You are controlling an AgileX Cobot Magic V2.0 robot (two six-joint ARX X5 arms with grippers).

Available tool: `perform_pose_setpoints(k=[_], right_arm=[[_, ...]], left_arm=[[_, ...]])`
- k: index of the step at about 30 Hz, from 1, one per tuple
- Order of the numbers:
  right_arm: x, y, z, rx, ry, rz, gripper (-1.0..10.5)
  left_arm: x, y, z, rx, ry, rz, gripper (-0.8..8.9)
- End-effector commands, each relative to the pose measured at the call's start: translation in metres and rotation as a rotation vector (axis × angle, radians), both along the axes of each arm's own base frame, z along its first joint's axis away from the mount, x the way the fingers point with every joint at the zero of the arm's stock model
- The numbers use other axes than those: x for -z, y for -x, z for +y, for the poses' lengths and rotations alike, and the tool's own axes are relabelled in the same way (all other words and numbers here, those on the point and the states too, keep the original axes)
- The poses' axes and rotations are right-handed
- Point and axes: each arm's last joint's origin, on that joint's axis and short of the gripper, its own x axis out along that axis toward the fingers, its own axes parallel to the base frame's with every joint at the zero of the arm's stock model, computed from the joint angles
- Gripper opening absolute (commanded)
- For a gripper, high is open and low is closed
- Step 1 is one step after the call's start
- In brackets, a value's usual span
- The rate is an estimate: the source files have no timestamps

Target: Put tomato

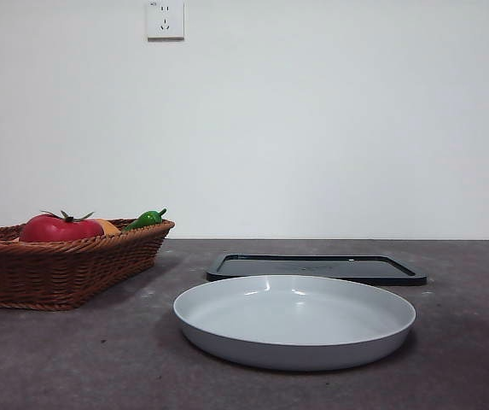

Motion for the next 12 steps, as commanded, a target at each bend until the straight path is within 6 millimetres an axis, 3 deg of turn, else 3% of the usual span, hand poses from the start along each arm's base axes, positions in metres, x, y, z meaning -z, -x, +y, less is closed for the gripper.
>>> perform_pose_setpoints(k=[1, 12], right_arm=[[-0.018, 0.005, 0.0, 0.001, -0.019, -0.037, 0.1], [-0.089, 0.024, 0.002, -0.087, -0.011, -0.041, 0.1]], left_arm=[[-0.018, 0.004, 0.0, -0.001, 0.01, -0.022, 0.1], [-0.078, 0.012, -0.004, 0.114, -0.056, 0.046, 0.1]])
